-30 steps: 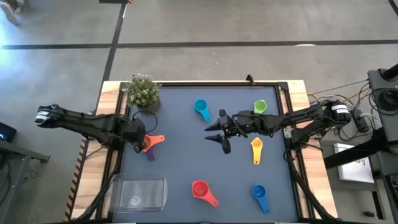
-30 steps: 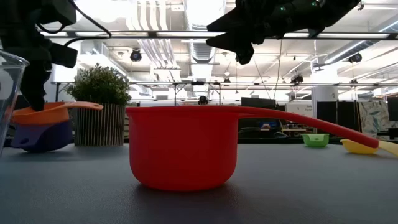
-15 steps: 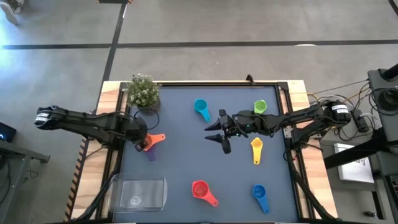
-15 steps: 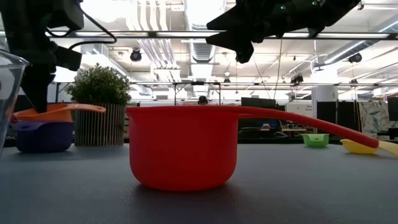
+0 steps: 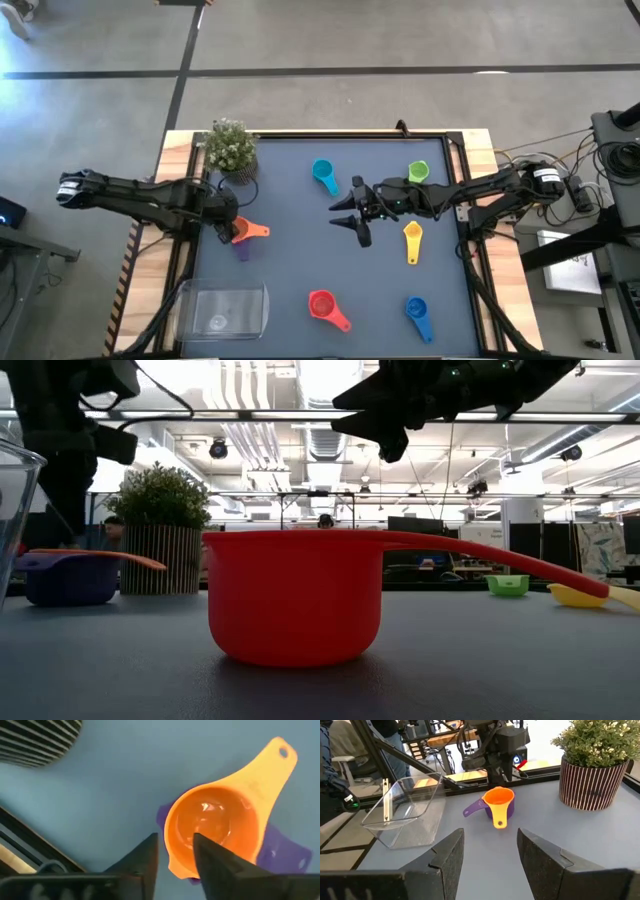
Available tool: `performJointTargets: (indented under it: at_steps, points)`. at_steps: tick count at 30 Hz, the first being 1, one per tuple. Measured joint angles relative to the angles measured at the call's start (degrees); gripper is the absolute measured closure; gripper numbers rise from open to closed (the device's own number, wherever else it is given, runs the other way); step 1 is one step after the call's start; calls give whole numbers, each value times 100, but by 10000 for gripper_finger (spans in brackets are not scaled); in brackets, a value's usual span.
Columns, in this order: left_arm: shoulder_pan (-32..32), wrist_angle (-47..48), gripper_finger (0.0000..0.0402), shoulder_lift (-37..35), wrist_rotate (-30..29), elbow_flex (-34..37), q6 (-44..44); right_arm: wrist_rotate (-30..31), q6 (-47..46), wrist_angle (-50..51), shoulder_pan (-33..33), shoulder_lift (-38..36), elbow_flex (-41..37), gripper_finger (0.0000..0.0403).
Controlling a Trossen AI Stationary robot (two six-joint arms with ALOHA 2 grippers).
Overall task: Nest measuring cups in basket
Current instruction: Stack the orange measuring cup on top of the violet measuring cup, then move the stacked measuring cup to the middle of the table
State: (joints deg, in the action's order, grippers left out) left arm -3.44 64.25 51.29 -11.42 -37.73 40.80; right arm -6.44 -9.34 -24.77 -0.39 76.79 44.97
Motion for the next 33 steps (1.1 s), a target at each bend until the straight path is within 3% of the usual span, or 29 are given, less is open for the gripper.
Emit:
performJointTargets:
  at_steps: [5,10,15,23,33]
  points:
    - [-11,175,230,-2,-7,-634,-353,0,7,55,-2,0,0,230]
    - [-253,232,211,201,100,-1148,-935,0,9,138,-1,0,0,232]
    - [-683,587,210,631,218,-1025,-1662,0,24,228,1,2,0,234]
    - [-1366,418,210,1543,411,-704,-1793,2,9,348,1,5,0,240]
    - [-1754,-137,210,2581,82,-625,-2302,2,26,297,1,5,3,241]
